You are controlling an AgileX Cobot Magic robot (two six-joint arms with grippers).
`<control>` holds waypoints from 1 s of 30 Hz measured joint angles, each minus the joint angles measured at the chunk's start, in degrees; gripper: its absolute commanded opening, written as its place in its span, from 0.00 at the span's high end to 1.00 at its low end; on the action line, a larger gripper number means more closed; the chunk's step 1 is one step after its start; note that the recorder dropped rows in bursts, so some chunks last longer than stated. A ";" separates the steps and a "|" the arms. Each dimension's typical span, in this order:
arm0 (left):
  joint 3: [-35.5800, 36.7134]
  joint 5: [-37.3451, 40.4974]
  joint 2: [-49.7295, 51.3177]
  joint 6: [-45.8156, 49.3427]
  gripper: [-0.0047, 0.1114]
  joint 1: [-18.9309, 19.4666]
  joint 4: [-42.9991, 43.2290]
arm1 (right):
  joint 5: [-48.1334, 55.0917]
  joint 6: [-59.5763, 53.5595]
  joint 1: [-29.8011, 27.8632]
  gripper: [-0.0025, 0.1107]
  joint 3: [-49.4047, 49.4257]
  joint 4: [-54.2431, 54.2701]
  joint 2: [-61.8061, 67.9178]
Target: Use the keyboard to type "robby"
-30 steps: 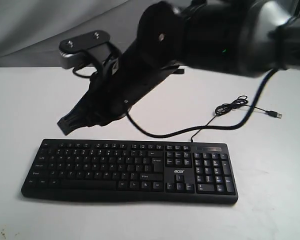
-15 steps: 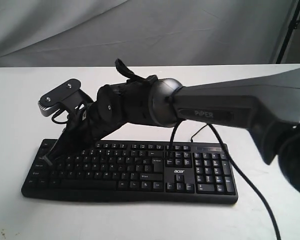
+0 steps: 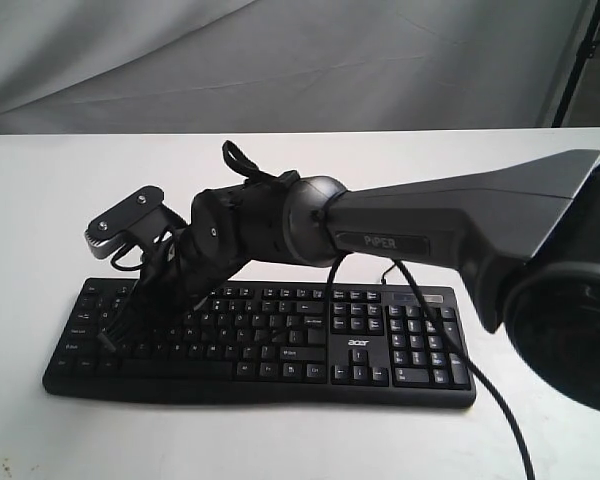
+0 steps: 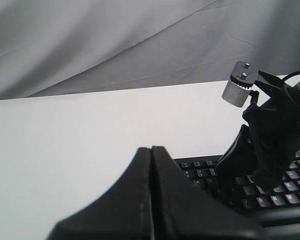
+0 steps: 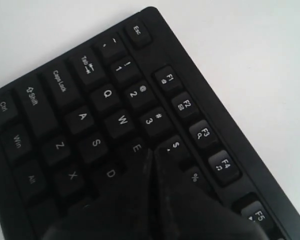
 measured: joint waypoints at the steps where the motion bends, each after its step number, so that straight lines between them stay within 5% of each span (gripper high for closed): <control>1: 0.00 0.00 0.00 0.00 0.96 0.00 0.00 | 0.00 0.00 0.00 0.98 0.00 -0.41 0.00; 30: 0.00 0.00 0.00 0.00 0.96 0.00 0.00 | 0.11 0.00 0.00 0.98 -0.04 -1.78 0.84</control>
